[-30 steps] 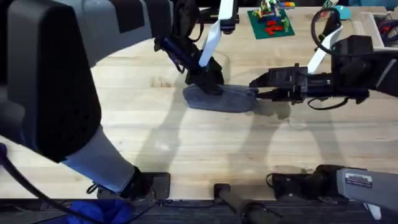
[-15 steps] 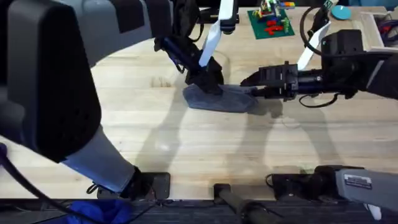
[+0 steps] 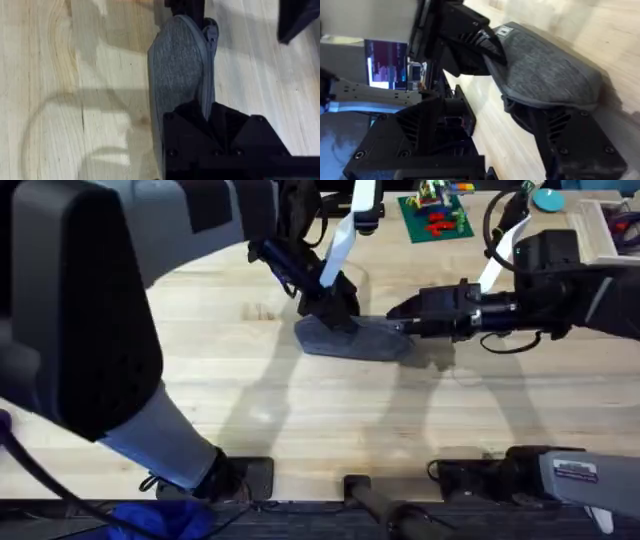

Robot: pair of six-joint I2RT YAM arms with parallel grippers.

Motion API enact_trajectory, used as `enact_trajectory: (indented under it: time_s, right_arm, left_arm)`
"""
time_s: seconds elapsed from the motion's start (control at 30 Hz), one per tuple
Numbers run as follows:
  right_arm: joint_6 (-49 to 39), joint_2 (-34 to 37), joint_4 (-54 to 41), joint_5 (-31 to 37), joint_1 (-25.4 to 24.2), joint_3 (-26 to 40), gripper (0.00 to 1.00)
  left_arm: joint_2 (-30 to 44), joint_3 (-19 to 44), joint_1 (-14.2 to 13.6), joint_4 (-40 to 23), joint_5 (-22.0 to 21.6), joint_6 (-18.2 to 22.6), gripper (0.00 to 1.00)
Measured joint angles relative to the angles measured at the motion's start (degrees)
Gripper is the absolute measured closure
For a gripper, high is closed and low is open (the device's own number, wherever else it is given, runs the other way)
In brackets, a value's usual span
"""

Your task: Unzip the bag, pick up the pens from the table one at a time and place them inside, then zip the bag closed.

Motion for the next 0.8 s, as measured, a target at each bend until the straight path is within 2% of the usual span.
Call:
enact_trajectory:
  time_s: [0.33, 0.8]
  right_arm:
    - [-2.04, 0.02, -0.28, -4.86, -0.02, -0.36, 0.006]
    - [-7.97, -0.31, -5.99, -6.09, -0.04, -0.40, 0.006]
  left_arm:
    - [-0.02, 0.00, 0.00, -0.26, -0.02, 0.00, 0.958]
    - [-0.02, 0.00, 0.00, -0.79, 0.00, 0.00, 0.958]
